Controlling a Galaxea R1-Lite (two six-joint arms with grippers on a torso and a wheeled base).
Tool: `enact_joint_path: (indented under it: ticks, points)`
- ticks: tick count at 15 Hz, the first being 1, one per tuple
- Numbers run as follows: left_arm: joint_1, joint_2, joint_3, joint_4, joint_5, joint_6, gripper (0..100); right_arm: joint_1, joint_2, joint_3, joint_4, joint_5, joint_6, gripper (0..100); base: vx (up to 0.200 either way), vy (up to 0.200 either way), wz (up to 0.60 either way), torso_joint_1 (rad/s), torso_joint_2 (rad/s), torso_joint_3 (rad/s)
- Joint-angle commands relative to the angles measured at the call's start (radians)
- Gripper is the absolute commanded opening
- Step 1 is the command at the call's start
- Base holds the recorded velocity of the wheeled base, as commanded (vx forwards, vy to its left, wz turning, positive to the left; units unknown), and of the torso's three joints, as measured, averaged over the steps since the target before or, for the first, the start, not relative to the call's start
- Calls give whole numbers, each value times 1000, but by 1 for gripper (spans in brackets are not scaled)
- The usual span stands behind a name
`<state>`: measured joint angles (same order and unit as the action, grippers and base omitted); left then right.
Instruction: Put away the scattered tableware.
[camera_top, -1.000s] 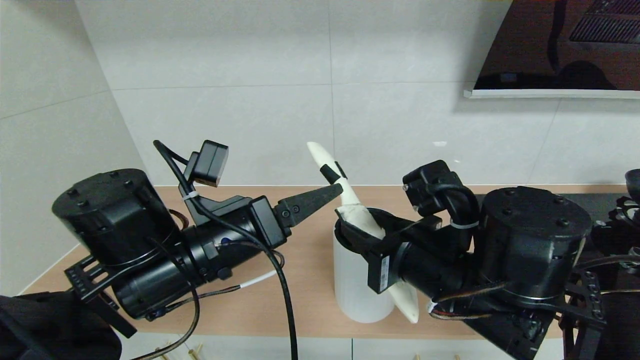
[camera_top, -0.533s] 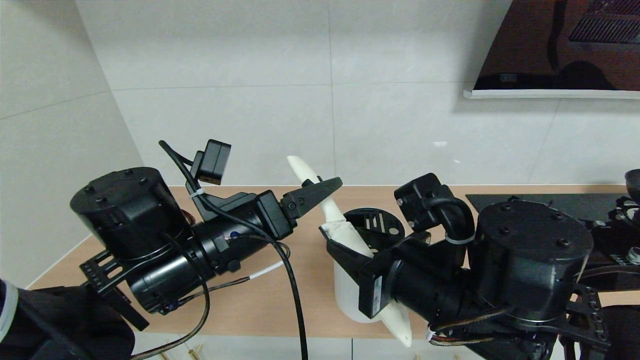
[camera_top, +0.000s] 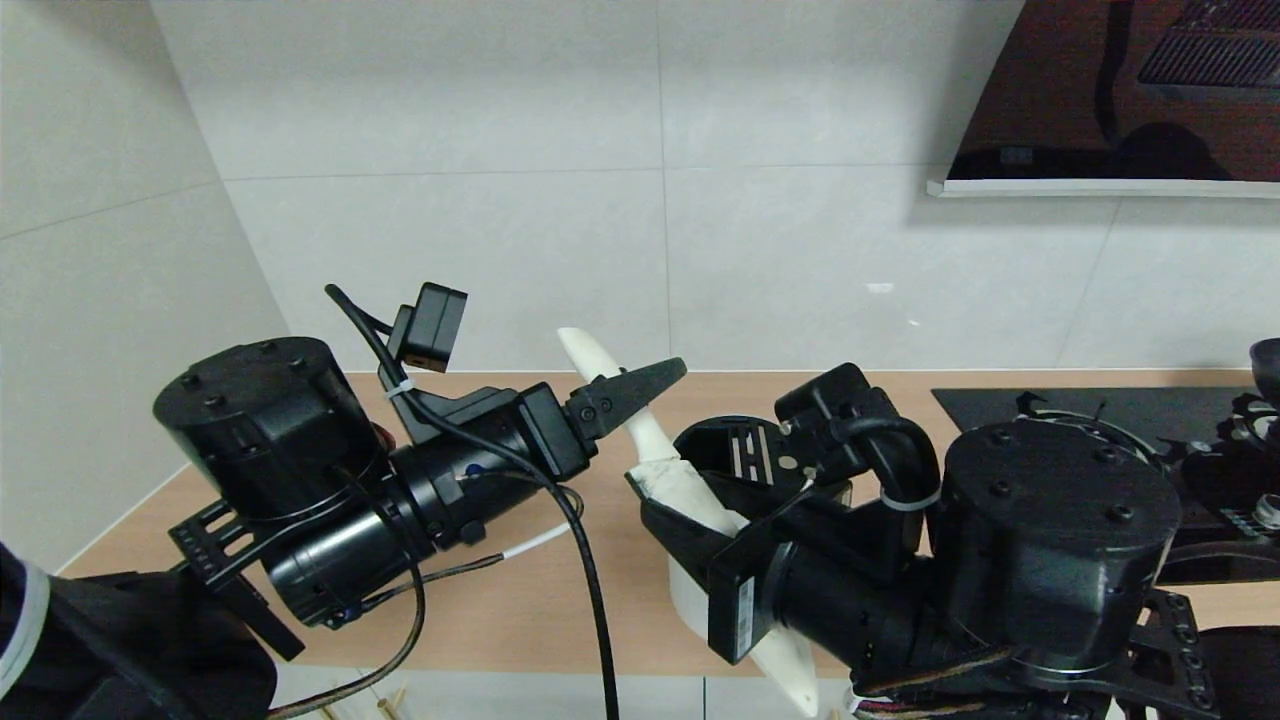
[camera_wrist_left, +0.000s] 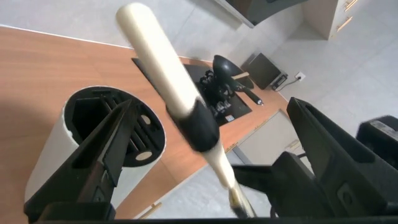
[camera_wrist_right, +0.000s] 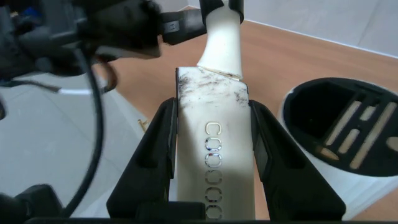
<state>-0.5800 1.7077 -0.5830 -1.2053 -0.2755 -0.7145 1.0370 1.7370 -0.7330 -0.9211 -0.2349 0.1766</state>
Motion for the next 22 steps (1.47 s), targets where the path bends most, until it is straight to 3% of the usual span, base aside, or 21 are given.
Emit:
enact_joint_path:
  ticks: [1,2,3,7,22]
  points:
    - [0,7,0,0,1,0,100,1,1,1,-1,0,0,0,0,0,0,0,0,0]
    - [0,10,-1,0,7,0,100,3,1,1,-1,0,0,0,0,0,0,0,0,0]
    - [-4,15,-1,0,13,1,0,3,1,1,-1,0,0,0,0,0,0,0,0,0]
    - [-8,17,0,-2,13,21,0,3,1,1,-1,0,0,0,0,0,0,0,0,0]
    - [-14,9,0,-31,15,21,0,1,1,1,-5,-7,0,0,0,0,0,0,0,0]
